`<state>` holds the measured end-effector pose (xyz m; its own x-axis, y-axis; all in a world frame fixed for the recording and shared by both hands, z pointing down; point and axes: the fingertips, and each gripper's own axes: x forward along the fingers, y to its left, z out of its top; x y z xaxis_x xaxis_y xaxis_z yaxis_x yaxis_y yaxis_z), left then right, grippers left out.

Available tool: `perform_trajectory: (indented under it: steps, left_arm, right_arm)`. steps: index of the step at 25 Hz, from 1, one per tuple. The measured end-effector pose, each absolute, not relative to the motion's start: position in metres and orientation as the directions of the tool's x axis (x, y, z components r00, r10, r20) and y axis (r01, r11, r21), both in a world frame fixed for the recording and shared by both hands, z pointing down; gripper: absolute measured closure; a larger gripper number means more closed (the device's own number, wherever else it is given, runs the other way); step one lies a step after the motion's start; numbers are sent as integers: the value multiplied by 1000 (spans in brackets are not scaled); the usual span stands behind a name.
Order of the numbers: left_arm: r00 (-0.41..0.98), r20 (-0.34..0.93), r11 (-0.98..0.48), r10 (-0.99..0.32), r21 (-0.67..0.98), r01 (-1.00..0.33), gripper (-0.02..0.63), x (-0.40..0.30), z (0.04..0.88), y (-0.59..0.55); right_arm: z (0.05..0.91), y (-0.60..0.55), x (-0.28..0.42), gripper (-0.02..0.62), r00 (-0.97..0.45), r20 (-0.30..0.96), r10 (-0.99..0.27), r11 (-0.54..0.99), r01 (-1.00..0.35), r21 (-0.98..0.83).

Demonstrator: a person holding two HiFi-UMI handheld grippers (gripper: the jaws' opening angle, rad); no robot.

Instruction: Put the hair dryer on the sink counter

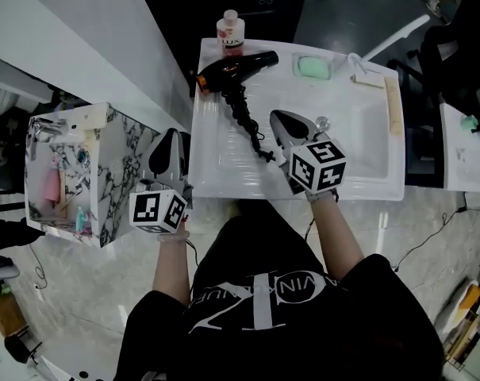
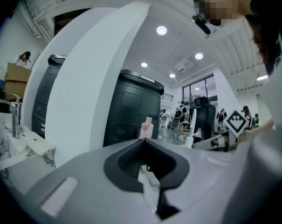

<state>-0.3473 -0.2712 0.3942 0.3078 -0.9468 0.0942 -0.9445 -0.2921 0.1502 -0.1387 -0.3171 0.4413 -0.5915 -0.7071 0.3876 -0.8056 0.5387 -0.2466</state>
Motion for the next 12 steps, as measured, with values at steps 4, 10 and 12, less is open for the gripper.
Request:
perform_trajectory:
  steps: [4,10,12]
  left_arm:
    - [309,72,-297,-948,137,-945,606,-346,383,-274]
    - [298,38,-293,-954,105,-950,606,-345,367,-280]
    - [296,27,-293,-955,97,-951,606,-345,362,-281]
  right_arm:
    - [425,-316,-135,592,-606,343,-717,560,-795,-234]
    - [406,-318,-128,592,-614,295,-732,578,-789,-207]
    - [400,-319,-126,592,-615,279,-738,583,-788,-195]
